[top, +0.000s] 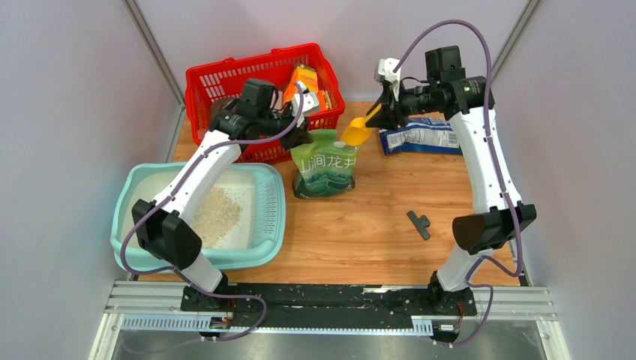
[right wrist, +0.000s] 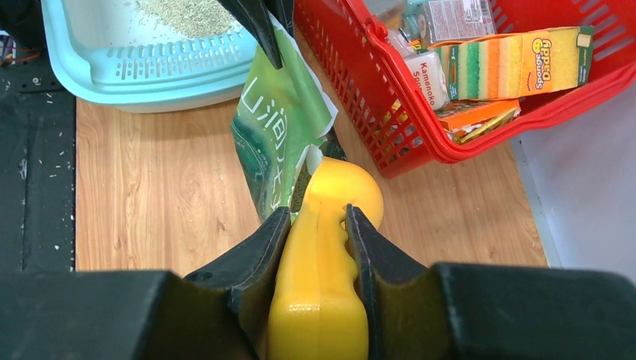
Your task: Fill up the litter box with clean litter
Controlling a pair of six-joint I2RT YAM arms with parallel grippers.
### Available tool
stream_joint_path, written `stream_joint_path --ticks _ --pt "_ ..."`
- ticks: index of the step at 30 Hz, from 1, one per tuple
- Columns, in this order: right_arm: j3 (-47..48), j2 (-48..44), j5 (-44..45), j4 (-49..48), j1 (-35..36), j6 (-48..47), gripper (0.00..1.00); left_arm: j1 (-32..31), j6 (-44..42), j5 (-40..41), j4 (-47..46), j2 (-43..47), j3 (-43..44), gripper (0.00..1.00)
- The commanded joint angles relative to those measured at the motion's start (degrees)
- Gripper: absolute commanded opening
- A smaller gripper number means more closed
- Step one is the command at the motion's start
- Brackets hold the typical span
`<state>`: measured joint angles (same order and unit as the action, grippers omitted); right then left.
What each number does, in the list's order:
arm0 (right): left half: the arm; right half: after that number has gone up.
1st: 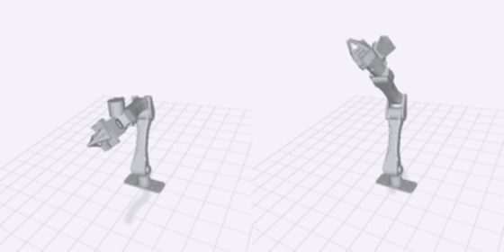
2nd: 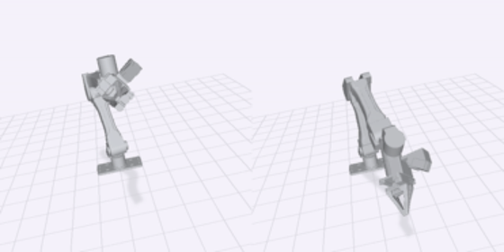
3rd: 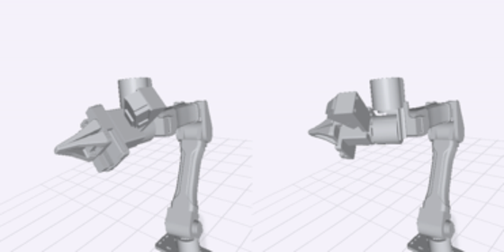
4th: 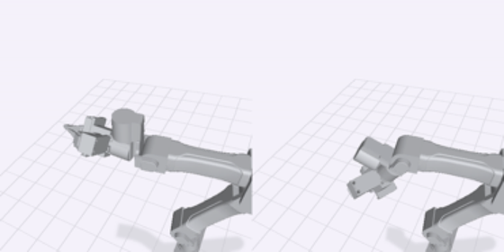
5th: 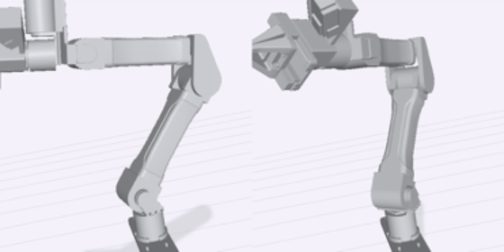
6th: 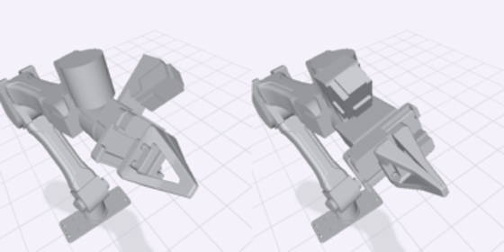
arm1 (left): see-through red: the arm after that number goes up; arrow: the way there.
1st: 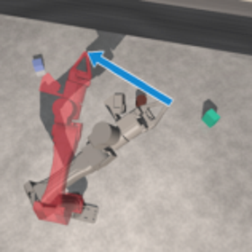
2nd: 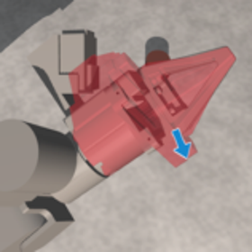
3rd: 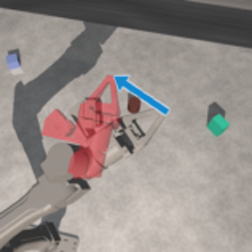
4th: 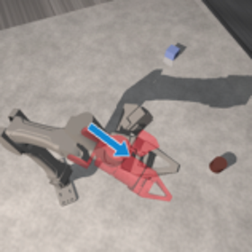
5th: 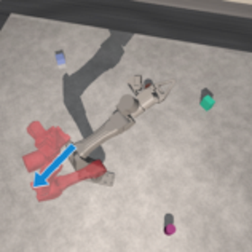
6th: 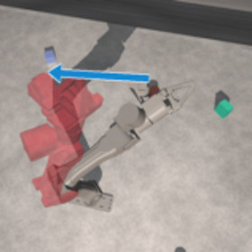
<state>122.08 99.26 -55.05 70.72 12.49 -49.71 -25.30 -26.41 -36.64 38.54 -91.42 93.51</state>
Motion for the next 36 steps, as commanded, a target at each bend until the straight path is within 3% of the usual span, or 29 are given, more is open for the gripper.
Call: stream_joint_path --ticks 1,2,4,13,20,30,36 --pt "3.9 -1.3 -0.8 4.1 1.0 -2.4 0.00 -0.9 -1.0 -2.8 1.5 -0.1 2.2 0.15" --pt "4.2 -1.4 -1.0 4.0 1.0 -2.1 0.00 -0.9 -1.2 -2.8 1.7 -0.1 2.3 0.07" --pt "4.8 -1.6 -1.0 4.7 1.2 -2.3 0.00 -1.0 -1.1 -2.8 1.8 0.1 2.1 0.00" --pt "1.8 -4.3 1.5 9.8 3.2 -7.0 0.00 -1.0 1.5 -0.1 0.1 0.2 2.1 0.00" --pt "-3.2 -9.3 3.1 0.5 3.9 -2.3 0.00 -1.0 2.0 -0.3 0.1 0.3 1.9 0.00" --pt "-2.8 -8.3 6.9 6.4 6.2 -5.9 0.00 -1.0 2.5 -0.6 -0.7 0.4 1.7 0.00" --pt "-7.3 -10.0 11.2 0.7 8.2 -5.0 0.00 -1.0 2.8 -1.2 -0.8 1.4 1.1 0.00"
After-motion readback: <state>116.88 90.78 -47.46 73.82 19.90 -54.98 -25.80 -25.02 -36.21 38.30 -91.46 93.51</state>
